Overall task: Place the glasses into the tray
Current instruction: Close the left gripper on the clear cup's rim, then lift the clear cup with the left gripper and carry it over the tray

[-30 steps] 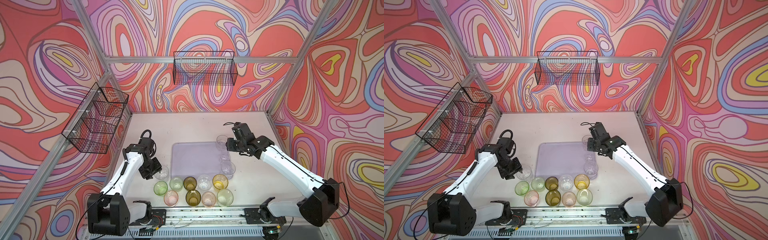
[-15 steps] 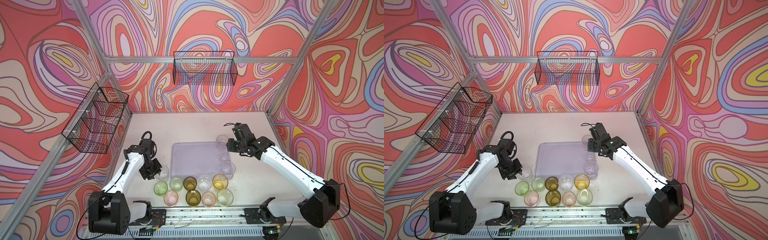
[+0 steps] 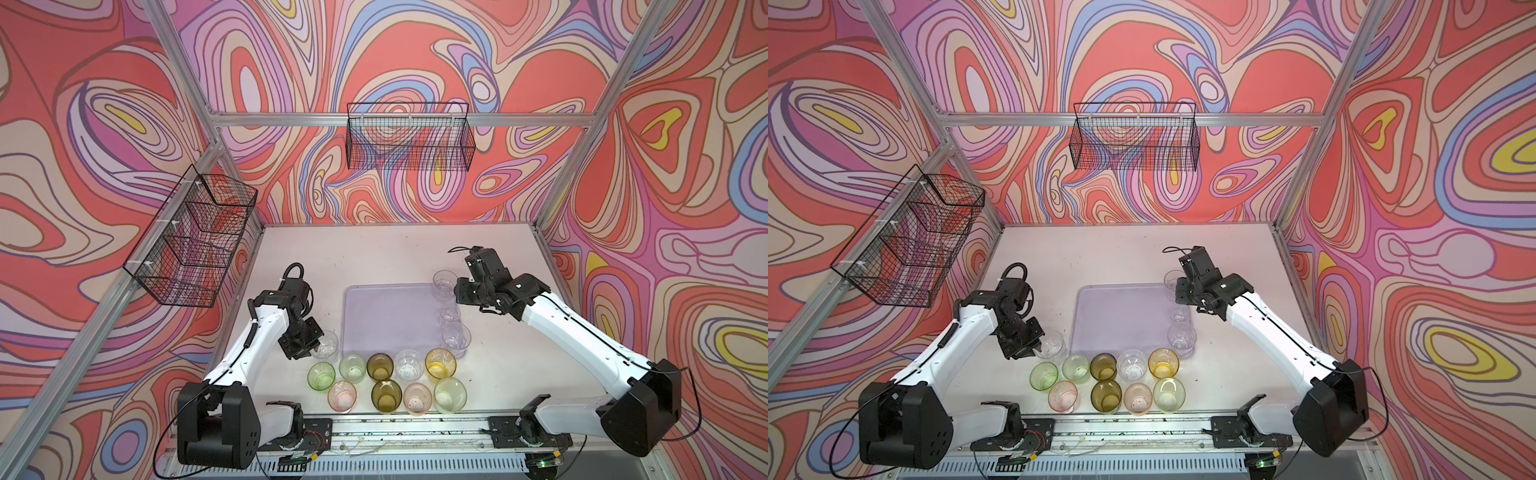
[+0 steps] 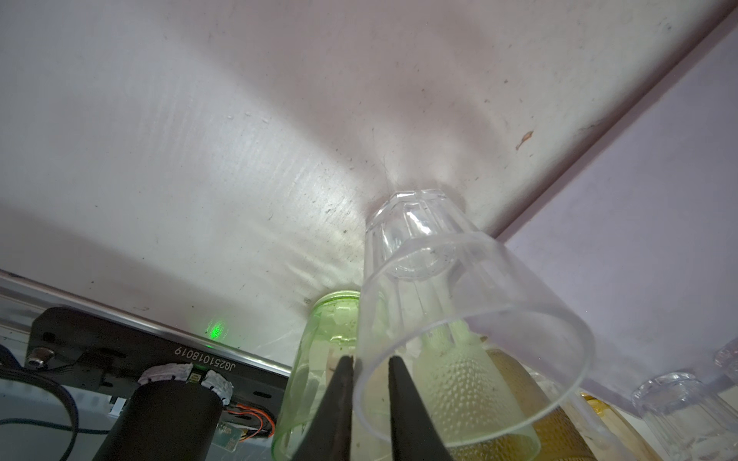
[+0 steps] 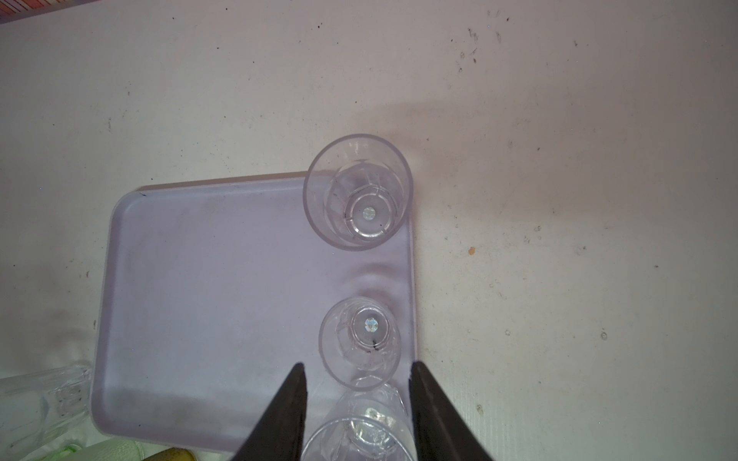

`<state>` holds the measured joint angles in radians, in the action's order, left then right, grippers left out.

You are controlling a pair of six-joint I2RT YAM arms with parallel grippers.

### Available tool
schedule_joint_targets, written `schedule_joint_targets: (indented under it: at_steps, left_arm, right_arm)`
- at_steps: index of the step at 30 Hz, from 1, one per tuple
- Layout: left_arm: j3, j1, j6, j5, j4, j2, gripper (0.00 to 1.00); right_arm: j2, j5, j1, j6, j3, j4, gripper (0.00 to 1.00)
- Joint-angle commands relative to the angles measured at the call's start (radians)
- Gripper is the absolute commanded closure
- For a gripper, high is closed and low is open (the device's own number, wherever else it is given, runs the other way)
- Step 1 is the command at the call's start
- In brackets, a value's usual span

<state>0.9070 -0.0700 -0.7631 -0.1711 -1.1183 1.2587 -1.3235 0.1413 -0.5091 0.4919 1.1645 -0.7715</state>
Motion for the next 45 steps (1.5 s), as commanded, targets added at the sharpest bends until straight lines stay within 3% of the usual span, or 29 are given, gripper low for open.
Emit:
schedule_joint_targets:
  at_steps: [1, 24, 36, 45]
  left_arm:
    - [-0.011, 0.01, -0.002, 0.019, -0.018, 0.004, 0.82]
    - [0.095, 0.01, 0.083, 0.074, -0.109, 0.012, 0.98]
    - [0.316, 0.012, 0.259, 0.091, -0.228, 0.082, 1.0]
    - [0.483, 0.01, 0.379, 0.015, -0.286, 0.213, 1.0]
  right_arm:
    - [0.016, 0.01, 0.007, 0.007, -0.015, 0.003, 0.57]
    - [0.033, 0.017, 0.007, 0.002, -0.019, -0.001, 0.59]
    - [0.002, 0.008, 0.007, -0.002, -0.002, 0.007, 0.58]
    - [-0.029, 0.002, 0.007, -0.03, 0.016, -0.007, 0.59]
